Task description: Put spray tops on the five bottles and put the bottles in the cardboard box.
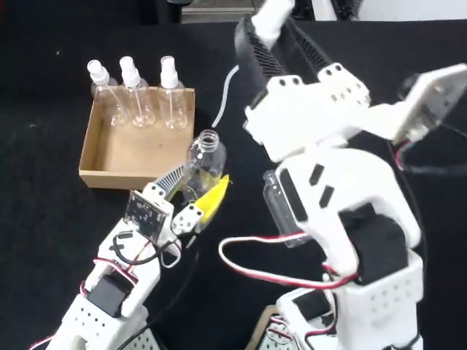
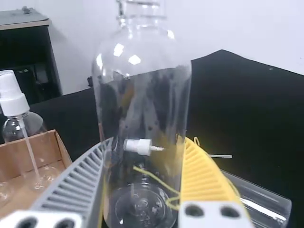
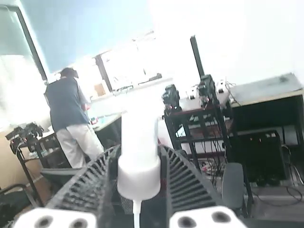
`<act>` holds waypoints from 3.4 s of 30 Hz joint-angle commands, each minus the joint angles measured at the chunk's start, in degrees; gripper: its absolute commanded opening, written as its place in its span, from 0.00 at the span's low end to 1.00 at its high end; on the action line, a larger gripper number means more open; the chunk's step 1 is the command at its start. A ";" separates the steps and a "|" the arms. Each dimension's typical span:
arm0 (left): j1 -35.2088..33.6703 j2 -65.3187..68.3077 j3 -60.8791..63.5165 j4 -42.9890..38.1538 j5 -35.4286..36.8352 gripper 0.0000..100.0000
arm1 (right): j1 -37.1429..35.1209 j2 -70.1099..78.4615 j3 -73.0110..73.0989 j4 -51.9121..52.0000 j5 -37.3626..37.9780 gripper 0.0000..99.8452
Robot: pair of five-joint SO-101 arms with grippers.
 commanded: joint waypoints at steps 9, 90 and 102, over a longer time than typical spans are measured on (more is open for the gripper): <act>0.57 -0.97 0.92 0.18 0.44 0.05 | -0.62 -1.80 0.04 2.20 0.53 0.01; 0.57 -0.97 0.92 0.18 0.53 0.05 | -11.16 5.32 -1.54 13.80 16.18 0.13; 0.57 -0.97 0.92 0.18 0.53 0.05 | -13.19 5.23 -3.12 15.91 16.00 0.18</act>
